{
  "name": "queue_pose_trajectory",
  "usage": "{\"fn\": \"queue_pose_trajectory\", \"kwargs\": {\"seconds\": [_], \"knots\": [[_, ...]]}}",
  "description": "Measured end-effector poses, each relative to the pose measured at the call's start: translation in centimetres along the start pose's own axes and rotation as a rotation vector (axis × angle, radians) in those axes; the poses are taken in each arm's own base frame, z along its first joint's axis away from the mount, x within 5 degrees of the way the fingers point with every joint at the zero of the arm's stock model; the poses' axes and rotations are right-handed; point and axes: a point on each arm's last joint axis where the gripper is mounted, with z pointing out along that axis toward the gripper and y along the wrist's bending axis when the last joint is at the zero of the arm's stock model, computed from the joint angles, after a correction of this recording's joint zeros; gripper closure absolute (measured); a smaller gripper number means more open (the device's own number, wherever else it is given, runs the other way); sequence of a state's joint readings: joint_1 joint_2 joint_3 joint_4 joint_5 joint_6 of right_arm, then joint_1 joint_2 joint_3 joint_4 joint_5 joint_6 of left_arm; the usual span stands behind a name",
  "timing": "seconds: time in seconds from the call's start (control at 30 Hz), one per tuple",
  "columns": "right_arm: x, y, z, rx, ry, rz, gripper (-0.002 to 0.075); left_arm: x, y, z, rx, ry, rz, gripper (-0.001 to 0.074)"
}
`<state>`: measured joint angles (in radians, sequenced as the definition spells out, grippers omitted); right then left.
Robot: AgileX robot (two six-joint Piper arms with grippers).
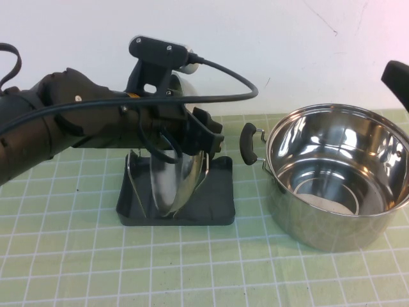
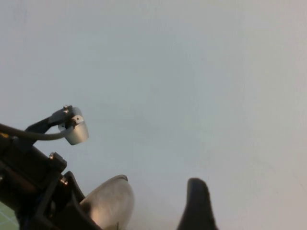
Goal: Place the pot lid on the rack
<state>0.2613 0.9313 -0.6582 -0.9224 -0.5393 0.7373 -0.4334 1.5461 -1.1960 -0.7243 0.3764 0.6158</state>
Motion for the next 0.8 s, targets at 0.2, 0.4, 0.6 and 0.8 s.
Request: {"fn": "queue_pose_trajectory", "kwargs": {"seconds": [0.2, 0.4, 0.6, 0.8], "knots": [[-1.4, -0.2, -2.0, 0.09, -0.001, -0.043, 0.033, -1.1, -0.8, -3.7, -0.029, -0.026, 0.134, 0.0439], [-3.6, -0.4, -6.6, 0.274, -0.015, -0.088, 0.0508, -1.6, -2.3, -11.2, -0.093, -0.026, 0.174, 0.069], [-5.1, 1.0, -12.0, 0.35, -0.157, -0.103, 0.0672, 0.1, -3.1, -19.0, -0.219, -0.094, 0.164, 0.073], [-3.1, 2.5, -15.4, 0.348, -0.245, -0.024, 0.072, 7.2, -3.5, -23.7, -0.264, -0.163, 0.09, 0.0733]]}}
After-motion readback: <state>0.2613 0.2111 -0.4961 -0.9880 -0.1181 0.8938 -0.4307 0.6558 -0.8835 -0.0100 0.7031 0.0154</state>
